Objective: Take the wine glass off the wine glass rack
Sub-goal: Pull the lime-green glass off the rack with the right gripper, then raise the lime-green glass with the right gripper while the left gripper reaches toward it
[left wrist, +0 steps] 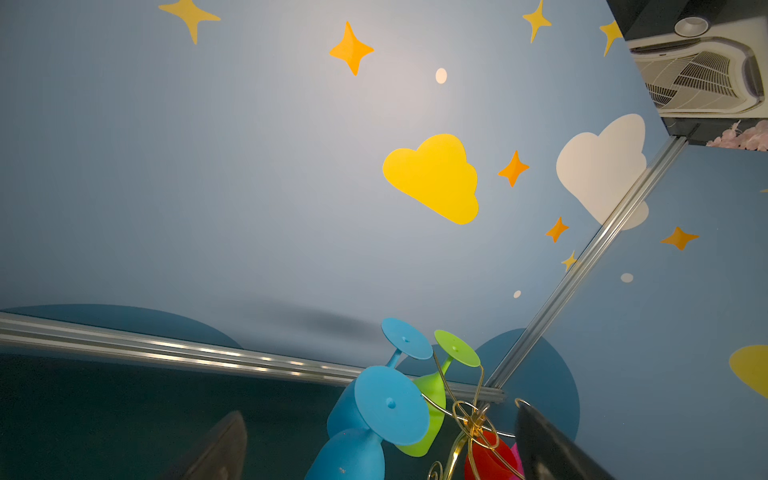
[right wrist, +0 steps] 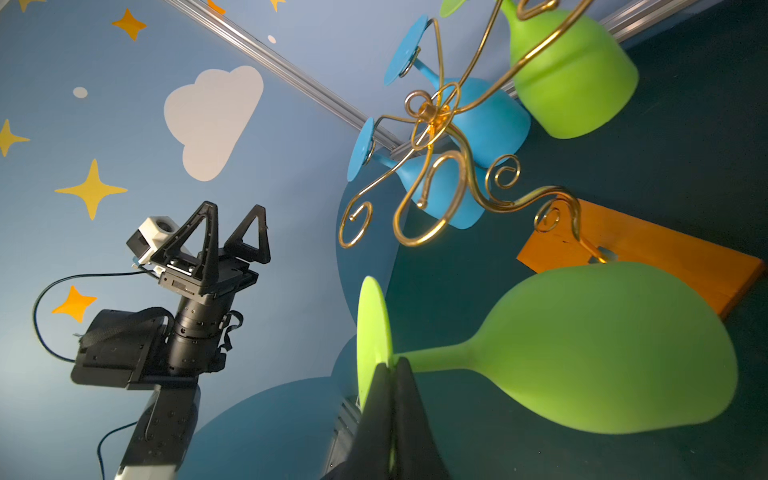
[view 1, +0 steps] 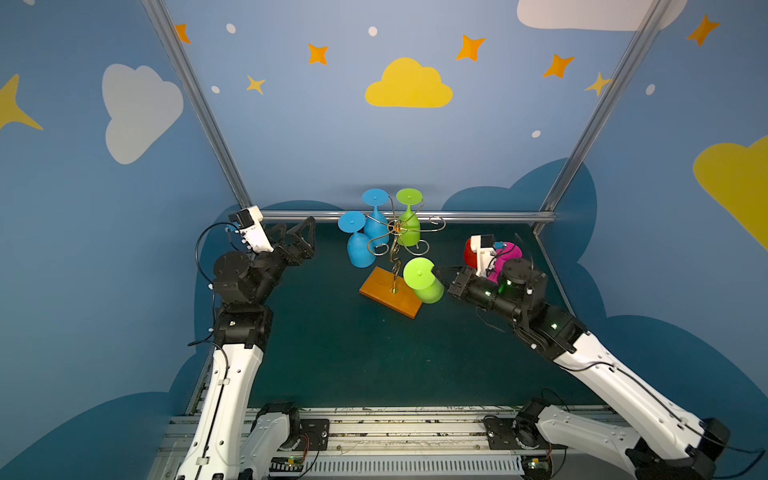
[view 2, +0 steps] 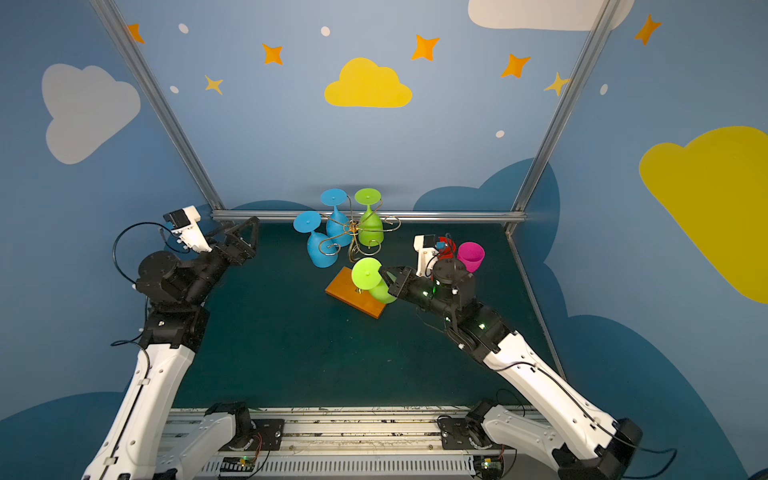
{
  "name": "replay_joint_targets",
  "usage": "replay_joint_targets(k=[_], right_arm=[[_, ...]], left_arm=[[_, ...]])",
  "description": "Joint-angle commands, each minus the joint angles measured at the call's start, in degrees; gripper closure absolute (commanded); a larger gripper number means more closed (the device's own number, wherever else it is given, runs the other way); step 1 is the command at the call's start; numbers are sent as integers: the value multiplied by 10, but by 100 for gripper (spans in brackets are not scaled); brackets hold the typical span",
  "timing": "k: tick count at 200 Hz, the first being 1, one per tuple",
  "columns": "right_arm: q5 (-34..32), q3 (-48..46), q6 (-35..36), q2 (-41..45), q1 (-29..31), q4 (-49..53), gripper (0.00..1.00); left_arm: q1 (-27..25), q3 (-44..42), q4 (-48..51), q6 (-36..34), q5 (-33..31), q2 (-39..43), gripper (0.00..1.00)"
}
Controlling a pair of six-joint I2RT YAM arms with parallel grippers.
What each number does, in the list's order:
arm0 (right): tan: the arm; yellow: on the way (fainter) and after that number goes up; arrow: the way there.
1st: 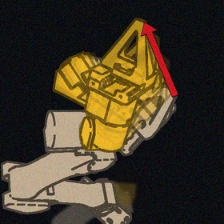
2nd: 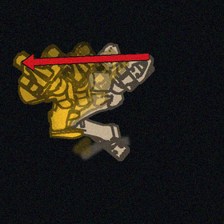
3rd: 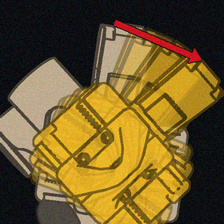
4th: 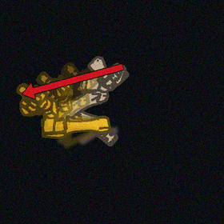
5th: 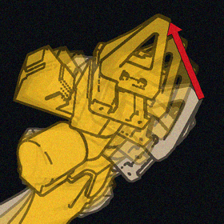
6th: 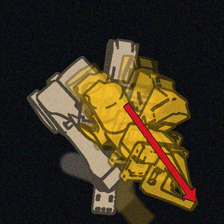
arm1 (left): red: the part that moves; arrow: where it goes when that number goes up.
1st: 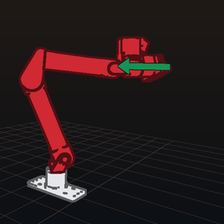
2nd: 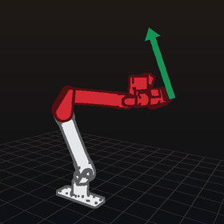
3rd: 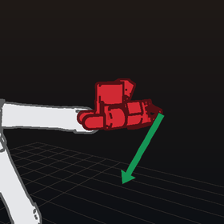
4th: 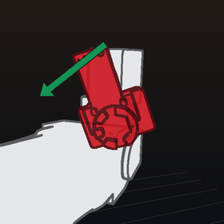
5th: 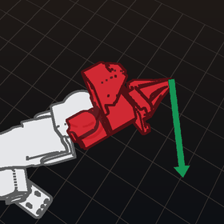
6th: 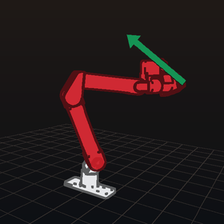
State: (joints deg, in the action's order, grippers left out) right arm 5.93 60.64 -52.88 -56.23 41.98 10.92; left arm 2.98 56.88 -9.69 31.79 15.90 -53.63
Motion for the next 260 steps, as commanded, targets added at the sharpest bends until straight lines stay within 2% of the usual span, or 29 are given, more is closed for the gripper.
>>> replay_joint_targets(k=[1,55,102,141,155,193,260], right_arm=[[-34,-22,24,48,-25,39,100],[-15,-9,64,107,-121,54,100],[-35,79,167,98,-138,70,100],[-19,137,226,61,-138,49,100],[5,159,240,41,-138,36,100],[70,213,253,-21,-138,2,100],[143,276,239,-104,-123,-47,100]], left_arm=[[0,2,-18,13,12,-7,1],[0,34,-33,42,81,-41,7],[0,88,-74,91,220,-98,19],[-11,129,-193,182,352,-161,21],[-30,155,-176,170,376,-174,21],[-108,238,-66,66,410,-212,22],[-185,316,-79,71,447,-307,23]])
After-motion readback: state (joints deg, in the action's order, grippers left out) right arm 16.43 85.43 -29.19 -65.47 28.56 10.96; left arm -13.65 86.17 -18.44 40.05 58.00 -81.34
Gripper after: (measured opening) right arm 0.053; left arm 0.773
